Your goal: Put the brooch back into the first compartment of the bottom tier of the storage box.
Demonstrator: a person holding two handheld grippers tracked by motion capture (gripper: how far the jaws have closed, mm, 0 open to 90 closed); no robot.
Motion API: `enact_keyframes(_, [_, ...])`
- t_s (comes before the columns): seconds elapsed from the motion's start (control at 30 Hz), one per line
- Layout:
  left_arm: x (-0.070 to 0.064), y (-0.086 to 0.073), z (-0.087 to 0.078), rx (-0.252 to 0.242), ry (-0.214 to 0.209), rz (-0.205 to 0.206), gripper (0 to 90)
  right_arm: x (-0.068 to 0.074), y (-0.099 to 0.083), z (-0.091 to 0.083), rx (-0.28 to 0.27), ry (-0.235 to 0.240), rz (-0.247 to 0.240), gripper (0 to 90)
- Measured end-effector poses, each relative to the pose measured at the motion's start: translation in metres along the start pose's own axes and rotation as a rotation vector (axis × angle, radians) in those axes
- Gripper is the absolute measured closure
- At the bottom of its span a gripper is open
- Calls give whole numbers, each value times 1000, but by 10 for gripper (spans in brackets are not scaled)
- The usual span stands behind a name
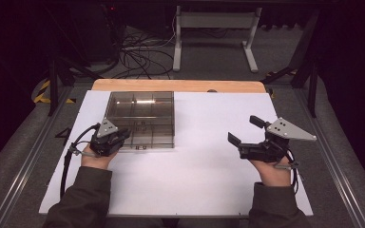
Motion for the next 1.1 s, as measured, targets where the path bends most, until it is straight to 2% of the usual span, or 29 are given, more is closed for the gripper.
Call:
enact_keyframes(0.43, [7,-12,2,41,14,-17,796,0,0,0,1,1,-1,41])
enact_keyframes(0.83, [10,-21,4,80,27,-2,796,-1,-1,0,2,1,-3,41])
enact_keyframes(1.1, [12,-24,5,94,34,-7,796,-1,-1,1,4,1,2,41])
Point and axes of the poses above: each handheld gripper's, and its own axes: z roughly forward along the jaws, y roughly out of its top, x roughly to its left, the point moved 10 cm from there along z, roughly forward along the jaws, and after that the axes turned 15 degrees about -x, right-handed, at the moved point
